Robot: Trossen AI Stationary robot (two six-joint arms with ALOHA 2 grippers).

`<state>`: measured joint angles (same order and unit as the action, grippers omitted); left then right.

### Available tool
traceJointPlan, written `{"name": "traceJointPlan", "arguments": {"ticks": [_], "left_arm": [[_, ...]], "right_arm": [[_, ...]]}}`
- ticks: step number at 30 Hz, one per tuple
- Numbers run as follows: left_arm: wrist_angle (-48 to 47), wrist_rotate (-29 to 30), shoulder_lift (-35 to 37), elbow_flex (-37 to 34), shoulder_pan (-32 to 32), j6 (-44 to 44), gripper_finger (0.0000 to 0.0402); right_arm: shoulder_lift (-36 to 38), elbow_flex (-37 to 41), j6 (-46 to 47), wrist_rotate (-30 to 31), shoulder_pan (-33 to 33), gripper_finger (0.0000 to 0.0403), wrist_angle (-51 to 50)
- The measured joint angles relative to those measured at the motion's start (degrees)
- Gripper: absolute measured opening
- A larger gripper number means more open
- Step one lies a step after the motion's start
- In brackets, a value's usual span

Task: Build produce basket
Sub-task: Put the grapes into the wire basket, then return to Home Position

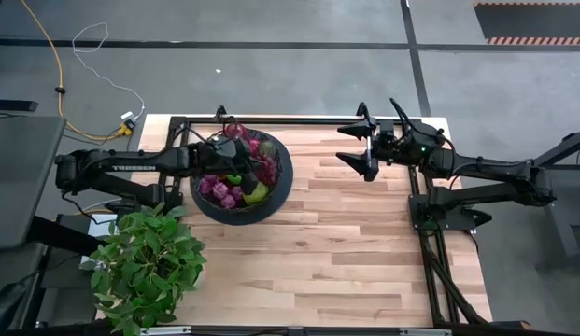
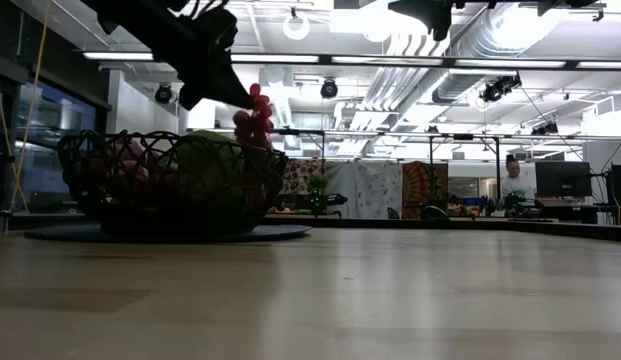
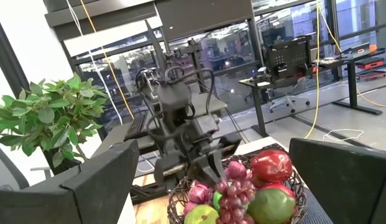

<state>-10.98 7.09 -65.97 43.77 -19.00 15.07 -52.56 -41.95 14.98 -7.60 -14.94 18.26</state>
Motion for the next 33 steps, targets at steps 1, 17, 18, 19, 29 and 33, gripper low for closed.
{"name": "traceJointPlan", "arguments": {"ticks": [1,17,18,19,29,33], "left_arm": [[-0.4,0.0,-0.4,0.0,0.0,0.3,0.0005],[0.9,-1.4,-8.3,0.1,0.0,2.8,0.0084],[0.8,-1.8,-8.3,0.3,0.0,2.8,0.0096],[0.6,-2.3,-8.2,0.6,-0.1,2.8,0.0107],[-4.9,-6.6,-7.8,9.3,-0.2,-0.4,0.0220],[-12.9,-6.8,-7.8,15.2,-0.2,-4.7,0.0234]], "right_arm": [[0.0,0.0,0.0,0.0,0.0,0.0397,0.0],[0.0,0.0,0.5,0.0,0.0,0.0397,0.0],[0.0,0.0,0.5,0.0,0.0,0.0397,0.0],[0.0,0.0,0.5,0.0,0.0,0.0397,0.0],[0.0,0.0,0.6,0.0,0.0,0.0397,0.0],[0.0,0.0,0.5,0.0,0.0,0.0397,0.0]]}}
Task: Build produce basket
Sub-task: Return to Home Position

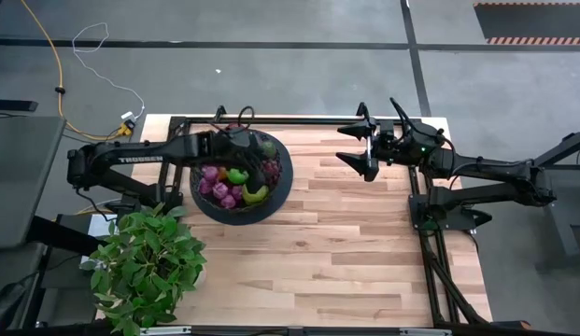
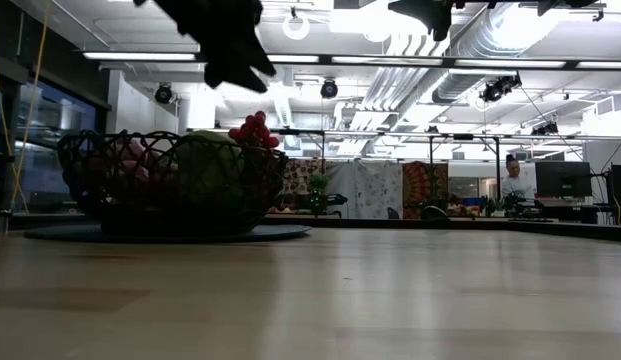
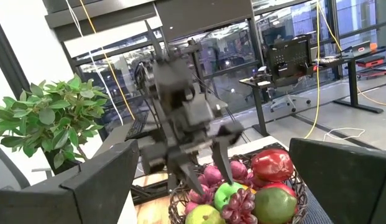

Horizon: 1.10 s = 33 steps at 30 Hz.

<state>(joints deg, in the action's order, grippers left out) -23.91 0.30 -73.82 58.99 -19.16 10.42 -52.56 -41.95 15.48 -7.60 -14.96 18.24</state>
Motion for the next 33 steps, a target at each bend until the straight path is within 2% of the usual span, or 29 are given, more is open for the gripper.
{"name": "traceJointPlan", "arguments": {"ticks": [4,6,10,13,18,24,28,33], "left_arm": [[-7.8,0.4,1.0,7.3,-0.2,-2.7,0.0233],[-7.5,0.4,2.7,10.0,-0.3,-3.7,0.0232],[-0.8,-0.3,7.8,11.2,-0.3,-6.0,0.0232],[7.0,-4.2,12.2,10.3,-0.3,-7.1,0.0232],[22.1,-11.9,18.7,2.3,-0.2,-4.5,0.0232],[38.1,-11.6,25.1,-13.1,-0.3,2.9,0.0231],[42.8,-11.7,26.7,-18.6,-0.3,6.4,0.0231],[42.8,-11.7,26.8,-19.6,-0.2,7.0,0.0231]], "right_arm": [[0.0,0.0,-0.1,0.0,0.0,0.0397,0.0],[0.0,0.0,-0.5,0.0,0.0,0.0397,0.0],[0.0,0.0,-1.1,0.0,0.0,0.0397,0.0],[0.0,0.0,-1.1,0.0,0.0,0.0397,0.0],[0.0,0.0,-2.4,-2.6,0.0,0.0397,0.1],[0.0,0.0,-3.0,-3.6,0.0,0.0397,0.4],[0.0,0.0,-1.5,-3.6,0.0,0.0397,0.5],[0.0,0.0,0.2,-3.4,0.0,0.0370,0.0]]}}
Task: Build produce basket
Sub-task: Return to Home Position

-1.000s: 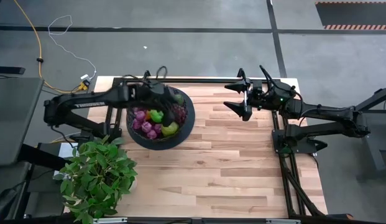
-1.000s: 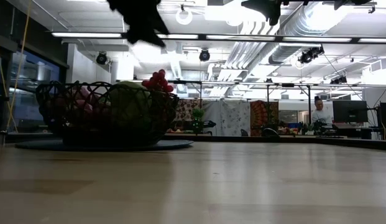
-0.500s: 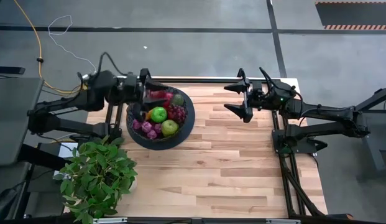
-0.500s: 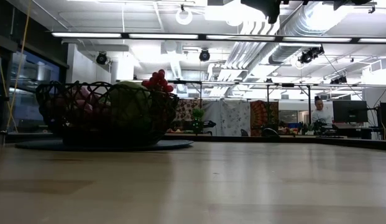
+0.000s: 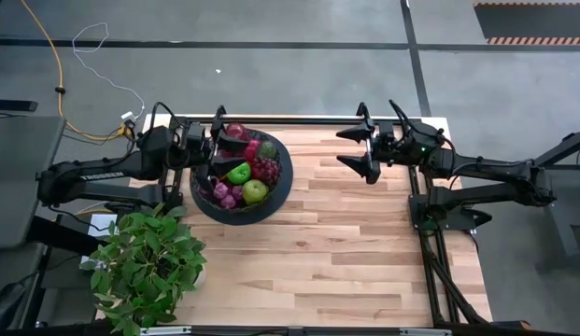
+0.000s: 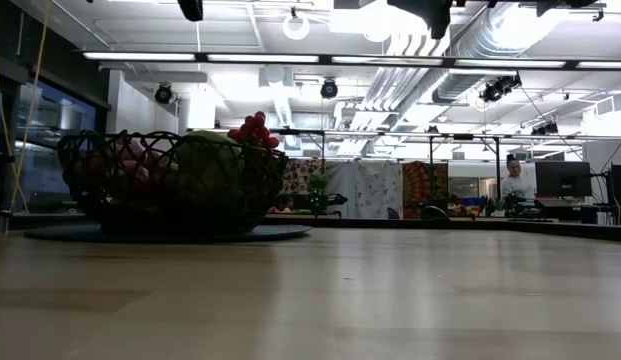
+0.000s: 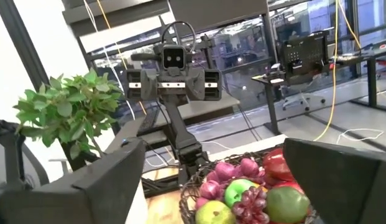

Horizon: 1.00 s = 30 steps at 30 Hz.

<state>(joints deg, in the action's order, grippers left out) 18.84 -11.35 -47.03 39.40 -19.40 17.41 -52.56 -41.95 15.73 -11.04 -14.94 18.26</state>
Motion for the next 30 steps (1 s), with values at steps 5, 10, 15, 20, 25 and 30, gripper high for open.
{"name": "traceJointPlan", "arguments": {"ticks": [5,10,15,20,25,30], "left_arm": [[-0.1,0.0,0.0,0.0,0.0,-0.3,0.0231],[-0.1,0.0,0.0,0.0,0.0,-2.0,0.0231],[-0.1,0.0,0.0,0.0,0.0,-2.6,0.0231],[-0.1,0.0,0.0,0.0,0.0,-2.0,0.0216],[-0.5,0.0,0.0,0.0,1.4,-2.7,0.0100],[-3.8,1.4,0.0,0.0,3.0,-6.7,0.0017]], "right_arm": [[0.1,0.0,-2.4,-0.5,0.0,0.0275,-1.9],[0.1,0.0,-3.3,-2.4,0.0,0.0115,-3.0],[0.1,0.0,-4.8,-4.4,0.0,0.0018,-3.0],[0.1,0.0,-4.2,-4.4,0.0,0.0015,-3.0],[0.1,0.0,-4.3,-5.0,0.0,0.0007,-3.0],[0.1,0.0,-5.6,-5.5,0.0,0.0003,-3.0]]}}
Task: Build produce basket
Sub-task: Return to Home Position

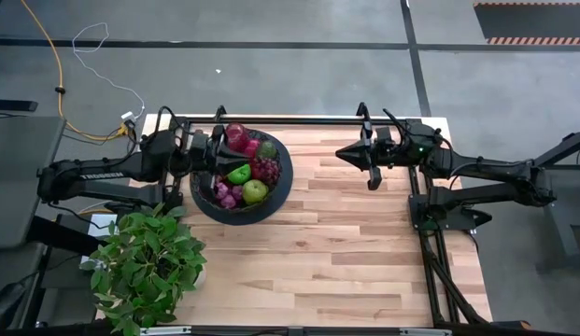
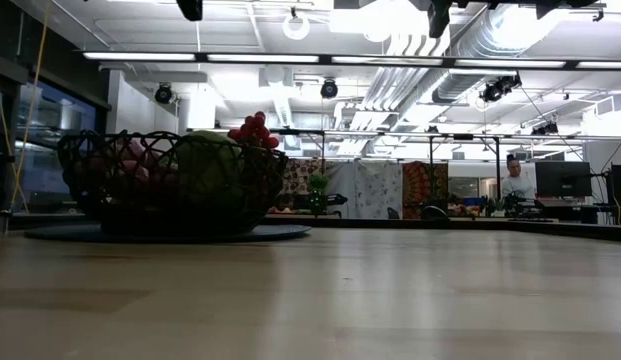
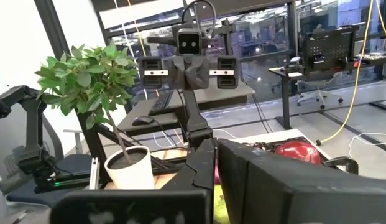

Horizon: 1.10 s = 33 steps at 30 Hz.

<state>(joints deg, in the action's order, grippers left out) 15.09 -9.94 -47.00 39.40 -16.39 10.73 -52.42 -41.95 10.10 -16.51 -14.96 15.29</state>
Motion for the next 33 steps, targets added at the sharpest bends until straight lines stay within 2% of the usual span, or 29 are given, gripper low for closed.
{"name": "traceJointPlan", "arguments": {"ticks": [6,13,16,23,28,33], "left_arm": [[-1.1,-0.9,0.5,0.0,0.2,1.1,0.0005],[-6.1,-1.4,6.1,-0.9,0.3,0.4,0.0001],[-4.1,-1.4,10.2,-6.1,0.9,1.0,0.0000],[11.9,-1.0,22.1,-23.9,1.9,7.8,0.0000],[11.5,-0.5,31.3,-31.5,1.9,10.3,0.0000],[7.8,-0.3,40.0,-34.9,1.9,11.6,0.0000]], "right_arm": [[0.0,0.0,0.2,-0.2,0.0,0.0000,0.0],[0.0,0.0,1.9,-1.5,0.0,0.0000,0.0],[0.0,0.0,2.8,-2.1,0.0,0.0000,0.0],[0.0,0.0,-0.8,-3.5,0.0,0.0000,-0.8],[0.0,0.0,2.0,-3.5,0.0,0.0000,-1.2],[0.0,0.0,4.8,-3.5,0.0,0.0000,-1.1]]}}
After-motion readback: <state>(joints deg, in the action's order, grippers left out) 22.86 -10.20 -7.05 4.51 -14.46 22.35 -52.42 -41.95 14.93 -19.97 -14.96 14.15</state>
